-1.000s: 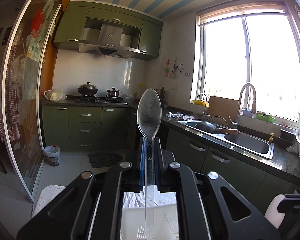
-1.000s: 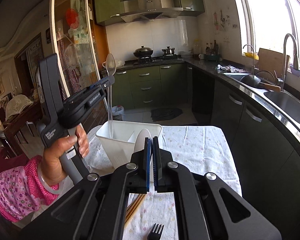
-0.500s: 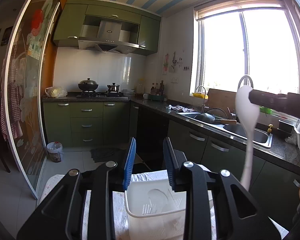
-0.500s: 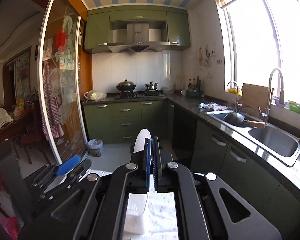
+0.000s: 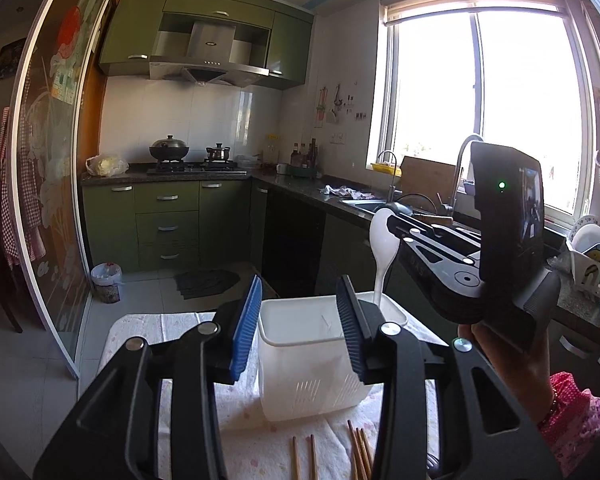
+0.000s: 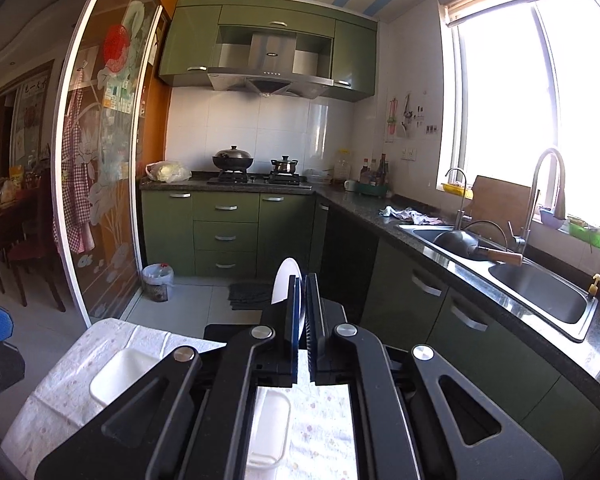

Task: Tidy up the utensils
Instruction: 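Grasp a black fork with the left gripper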

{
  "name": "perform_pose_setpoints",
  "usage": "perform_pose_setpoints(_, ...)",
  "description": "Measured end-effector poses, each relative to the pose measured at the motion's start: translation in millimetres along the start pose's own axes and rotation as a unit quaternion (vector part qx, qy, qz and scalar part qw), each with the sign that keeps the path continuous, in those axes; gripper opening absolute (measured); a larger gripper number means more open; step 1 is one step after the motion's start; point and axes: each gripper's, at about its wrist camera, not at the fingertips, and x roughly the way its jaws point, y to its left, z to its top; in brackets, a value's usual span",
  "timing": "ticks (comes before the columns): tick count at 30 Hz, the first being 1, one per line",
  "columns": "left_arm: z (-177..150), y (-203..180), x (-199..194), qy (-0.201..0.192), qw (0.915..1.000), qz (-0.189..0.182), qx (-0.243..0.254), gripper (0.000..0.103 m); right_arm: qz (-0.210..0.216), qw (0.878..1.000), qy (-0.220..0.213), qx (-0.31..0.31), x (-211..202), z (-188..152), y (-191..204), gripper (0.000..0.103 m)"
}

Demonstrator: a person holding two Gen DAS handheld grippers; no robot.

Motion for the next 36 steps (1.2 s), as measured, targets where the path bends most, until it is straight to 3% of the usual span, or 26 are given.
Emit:
perform_pose_setpoints(2, -5, 0, -2, 0.023, 0.9997, 0.002, 0.001, 0.038, 0.003, 1.0, 0.0, -0.004, -6, -9, 1, 0.016)
perform_pose_setpoints(8, -34, 1, 7, 0.142, 0.9898, 0.004, 0.009, 0.038, 0.023, 1.0, -0.009, 0.014, -55, -26, -12, 0.017)
perform_pose_setpoints(10, -51, 2, 16, 0.202, 0.9792, 0.003, 0.013, 0.038, 0.033, 0.999, -0.007, 0.025, -79, -35, -21, 0.021)
perform_pose_setpoints(13, -82, 1, 31, 0.292, 0.9562, 0.001, 0.017, 0.038, 0.038, 0.999, 0.0, 0.028, -115, -52, -32, 0.027)
perform_pose_setpoints(15, -100, -3, 39, 0.338, 0.9408, -0.001, 0.028, 0.028, 0.043, 0.999, 0.014, 0.027, -131, -65, -37, 0.027)
perform_pose_setpoints(18, -122, -17, 45, 0.391, 0.9192, -0.023, 0.042, 0.022, 0.047, 0.998, 0.038, 0.033, -151, -87, -47, 0.027)
perform_pose_setpoints(21, -133, -29, 44, 0.417, 0.9066, -0.03, 0.059, 0.022, 0.049, 0.996, 0.057, 0.043, -165, -104, -59, 0.027)
perform_pose_setpoints(23, -138, -35, 42, 0.429, 0.9001, -0.03, 0.067, 0.022, 0.049, 0.995, 0.066, 0.049, -172, -111, -65, 0.034)
perform_pose_setpoints(27, -147, -42, 42, 0.45, 0.8893, -0.03, 0.078, 0.022, 0.054, 0.994, 0.076, 0.056, -182, -120, -77, 0.034)
perform_pose_setpoints(31, -156, -44, 48, 0.466, 0.8807, -0.029, 0.079, 0.019, 0.062, 0.993, 0.079, 0.061, -189, -122, -80, 0.034)
perform_pose_setpoints(36, -157, -46, 49, 0.472, 0.8775, -0.028, 0.081, 0.016, 0.068, 0.992, 0.082, 0.061, -191, -117, -79, 0.039)
